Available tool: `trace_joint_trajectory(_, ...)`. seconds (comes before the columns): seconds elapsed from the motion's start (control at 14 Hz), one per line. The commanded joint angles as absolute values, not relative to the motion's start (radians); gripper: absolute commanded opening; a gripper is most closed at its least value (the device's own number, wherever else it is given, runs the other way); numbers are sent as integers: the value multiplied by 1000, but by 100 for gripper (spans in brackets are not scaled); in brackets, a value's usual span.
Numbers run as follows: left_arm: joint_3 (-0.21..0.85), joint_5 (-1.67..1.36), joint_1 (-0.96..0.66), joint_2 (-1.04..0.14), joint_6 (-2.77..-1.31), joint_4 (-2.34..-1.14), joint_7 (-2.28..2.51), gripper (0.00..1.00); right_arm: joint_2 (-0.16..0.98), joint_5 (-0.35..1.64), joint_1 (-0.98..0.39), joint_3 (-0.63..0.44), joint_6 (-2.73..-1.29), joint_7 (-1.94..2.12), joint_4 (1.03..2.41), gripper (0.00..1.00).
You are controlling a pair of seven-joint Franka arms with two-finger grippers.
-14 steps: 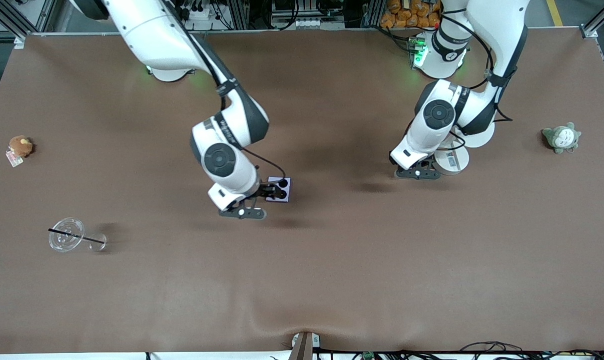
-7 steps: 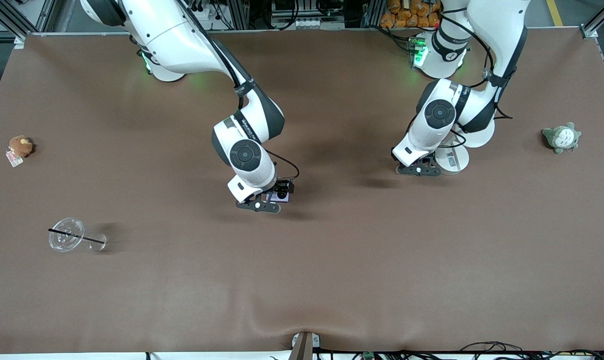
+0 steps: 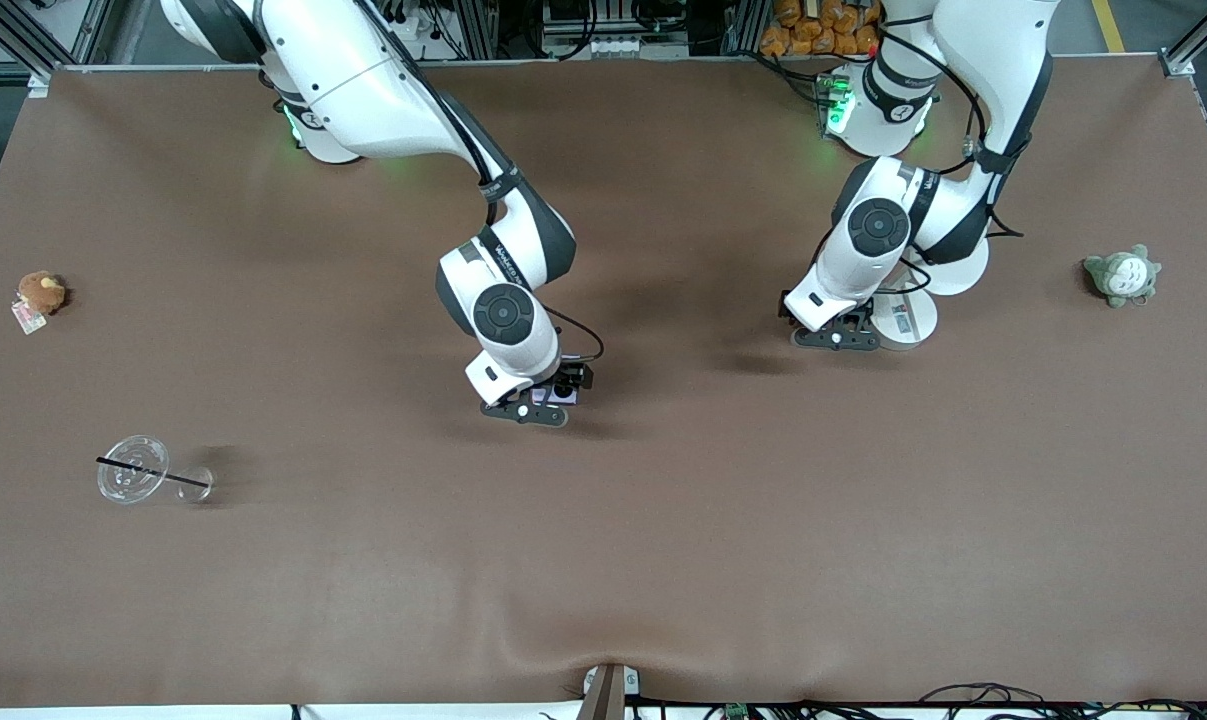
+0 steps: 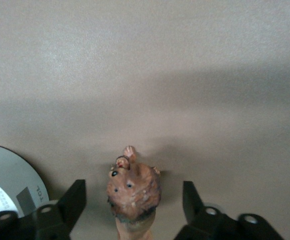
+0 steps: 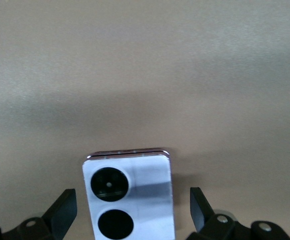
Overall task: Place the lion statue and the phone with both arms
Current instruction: 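Set the lion by the cup while the right gripper grasps the phone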
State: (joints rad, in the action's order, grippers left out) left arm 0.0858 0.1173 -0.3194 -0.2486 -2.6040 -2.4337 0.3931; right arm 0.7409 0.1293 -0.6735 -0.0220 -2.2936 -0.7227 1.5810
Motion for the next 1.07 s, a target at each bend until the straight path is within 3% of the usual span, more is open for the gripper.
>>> trace_joint_trajectory(0.0, 87, 137, -311, -218, -2603, -2416, 405, 100, 767, 88, -693, -32, -2318, -750, 1559, 100)
trace_joint_trajectory(0.21, 92, 137, -267, -192, -2521, -2334, 394, 100, 787, 31, -690, -31, -2329, -747, 1557, 100)
trace_joint_trajectory(0.71, 84, 135, -230, -178, -2142, -2038, 382, 100, 795, 41, -692, -29, -2342, -759, 1539, 100)
trace_joint_trajectory(1.0, 87, 133, -115, -112, -2094, -1948, 289, 100, 796, 43, -692, -29, -2342, -814, 1536, 100)
